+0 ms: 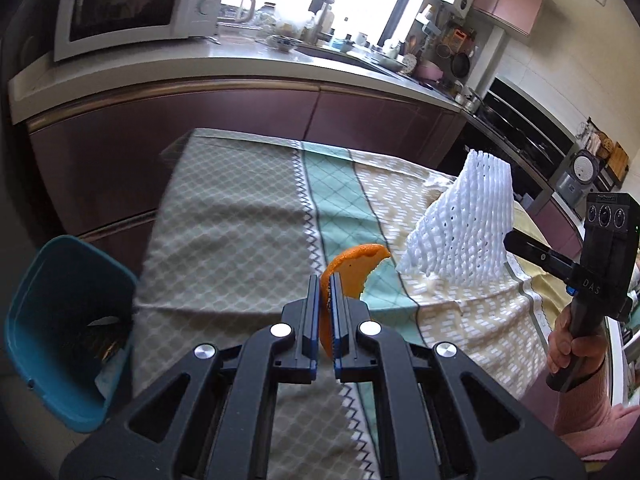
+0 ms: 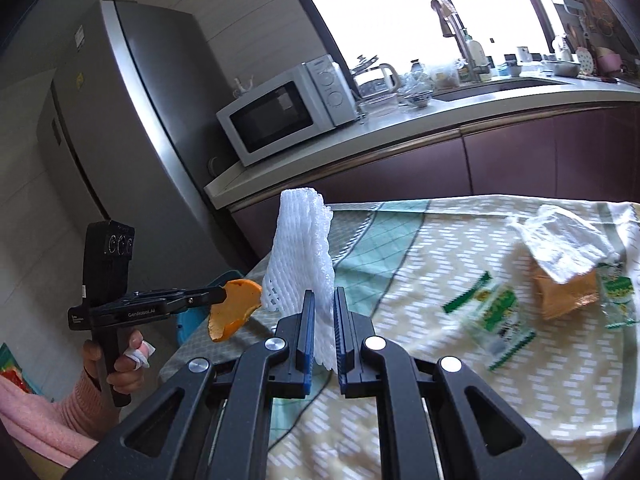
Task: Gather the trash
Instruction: 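Carry the peel and foam net over the teal bin and open both tools, then move both tools back over the table toward the remaining packets, then grasp the green snack packet with the left tool while the right tool grasps the white plastic bag, then lift the green packet and white bag and carry them toward the teal bin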
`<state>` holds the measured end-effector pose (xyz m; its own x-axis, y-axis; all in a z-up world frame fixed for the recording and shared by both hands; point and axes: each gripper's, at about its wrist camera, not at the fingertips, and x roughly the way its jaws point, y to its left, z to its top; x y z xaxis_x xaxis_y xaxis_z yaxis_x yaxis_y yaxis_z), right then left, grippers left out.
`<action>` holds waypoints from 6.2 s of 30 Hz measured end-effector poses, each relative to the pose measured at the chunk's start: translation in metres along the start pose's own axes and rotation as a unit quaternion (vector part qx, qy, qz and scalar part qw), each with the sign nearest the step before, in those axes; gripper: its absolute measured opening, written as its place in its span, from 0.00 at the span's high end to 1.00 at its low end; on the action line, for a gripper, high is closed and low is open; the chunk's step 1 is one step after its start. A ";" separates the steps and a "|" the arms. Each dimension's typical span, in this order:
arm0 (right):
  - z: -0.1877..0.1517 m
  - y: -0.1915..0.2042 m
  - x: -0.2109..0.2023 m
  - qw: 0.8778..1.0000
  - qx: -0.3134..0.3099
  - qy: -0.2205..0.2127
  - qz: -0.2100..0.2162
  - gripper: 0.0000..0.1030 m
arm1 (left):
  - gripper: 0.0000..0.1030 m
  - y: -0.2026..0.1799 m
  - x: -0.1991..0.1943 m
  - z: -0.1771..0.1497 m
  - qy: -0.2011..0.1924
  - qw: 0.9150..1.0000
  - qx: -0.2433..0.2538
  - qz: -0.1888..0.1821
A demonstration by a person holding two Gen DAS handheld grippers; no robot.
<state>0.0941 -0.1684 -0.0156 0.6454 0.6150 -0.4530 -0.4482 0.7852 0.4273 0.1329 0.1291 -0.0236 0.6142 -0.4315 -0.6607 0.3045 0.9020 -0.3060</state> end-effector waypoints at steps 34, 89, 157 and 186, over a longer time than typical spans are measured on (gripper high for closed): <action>0.011 0.172 0.266 0.978 -0.058 0.176 0.092 0.92 | 0.92 0.253 -0.040 -0.065 0.002 0.958 -0.202 0.201; 0.010 -0.094 -0.025 0.975 0.040 -0.004 -0.217 0.47 | 0.62 -0.081 0.094 0.016 0.022 0.996 0.063 -0.063; 0.010 -0.117 -0.093 0.986 0.073 -0.086 -0.123 0.97 | 0.93 -0.149 0.103 0.021 0.037 0.988 0.111 -0.103; -0.008 -0.028 -0.033 0.996 0.058 -0.054 -0.035 0.97 | 0.93 -0.039 -0.005 -0.008 -0.022 0.998 0.050 -0.034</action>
<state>0.0804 -0.2099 -0.0185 0.7384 0.5424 -0.4007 -0.3288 0.8083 0.4884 0.1123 0.0957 -0.0138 0.6206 -0.4936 -0.6093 0.4160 0.8659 -0.2777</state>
